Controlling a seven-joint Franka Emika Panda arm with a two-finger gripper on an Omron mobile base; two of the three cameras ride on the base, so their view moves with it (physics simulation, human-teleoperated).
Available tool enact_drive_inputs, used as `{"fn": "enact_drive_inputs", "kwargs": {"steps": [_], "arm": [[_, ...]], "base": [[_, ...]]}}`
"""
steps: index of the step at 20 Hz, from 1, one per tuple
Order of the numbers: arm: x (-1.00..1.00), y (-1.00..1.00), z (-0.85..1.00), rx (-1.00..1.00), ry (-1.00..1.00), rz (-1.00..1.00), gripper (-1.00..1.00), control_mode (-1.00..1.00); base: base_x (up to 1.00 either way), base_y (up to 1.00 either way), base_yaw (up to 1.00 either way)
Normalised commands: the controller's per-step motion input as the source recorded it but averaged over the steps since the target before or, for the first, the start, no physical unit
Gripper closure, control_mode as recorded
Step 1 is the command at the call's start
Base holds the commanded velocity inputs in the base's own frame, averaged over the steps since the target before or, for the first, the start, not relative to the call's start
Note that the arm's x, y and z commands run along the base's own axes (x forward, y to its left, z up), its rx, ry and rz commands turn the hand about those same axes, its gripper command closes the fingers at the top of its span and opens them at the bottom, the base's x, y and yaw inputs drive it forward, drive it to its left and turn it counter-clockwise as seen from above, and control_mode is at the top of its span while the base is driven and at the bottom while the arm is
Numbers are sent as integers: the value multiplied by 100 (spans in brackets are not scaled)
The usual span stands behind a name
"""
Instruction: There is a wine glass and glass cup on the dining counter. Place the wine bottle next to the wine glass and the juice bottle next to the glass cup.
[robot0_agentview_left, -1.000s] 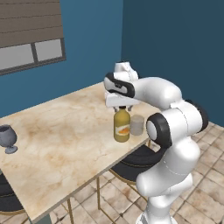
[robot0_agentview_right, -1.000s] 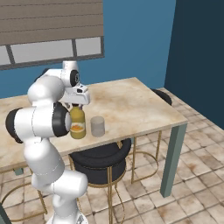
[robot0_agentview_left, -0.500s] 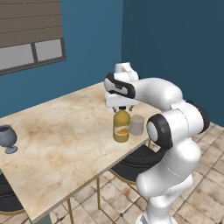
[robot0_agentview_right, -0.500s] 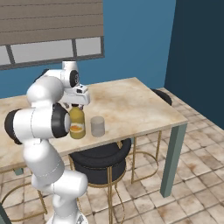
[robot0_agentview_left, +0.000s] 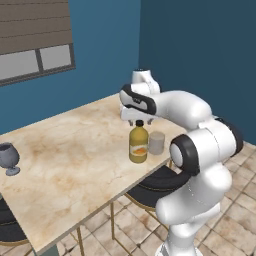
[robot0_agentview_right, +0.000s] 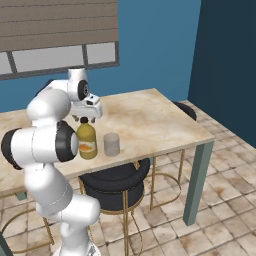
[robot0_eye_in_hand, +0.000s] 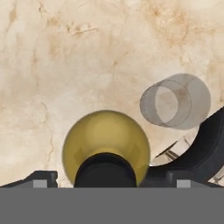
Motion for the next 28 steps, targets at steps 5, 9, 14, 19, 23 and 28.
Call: {"fn": "enact_drive_inputs", "kwargs": {"steps": [5,9,14,19,23,28], "arm": [[0,1,21,0,-11,2,-100,-100],[-5,1,29,0,-7,4,-100,-100],[-27,0,13,0,0,6,-100,-100],[-63,0,0,0,-1,16,-100,-100],[-76,0,0,0,-8,16,-100,-100],[-74,0,-4,0,-3,13,-100,-100]], "base": [[0,0,0],[0,0,0],[0,0,0],[0,0,0],[0,0,0],[0,0,0]]}}
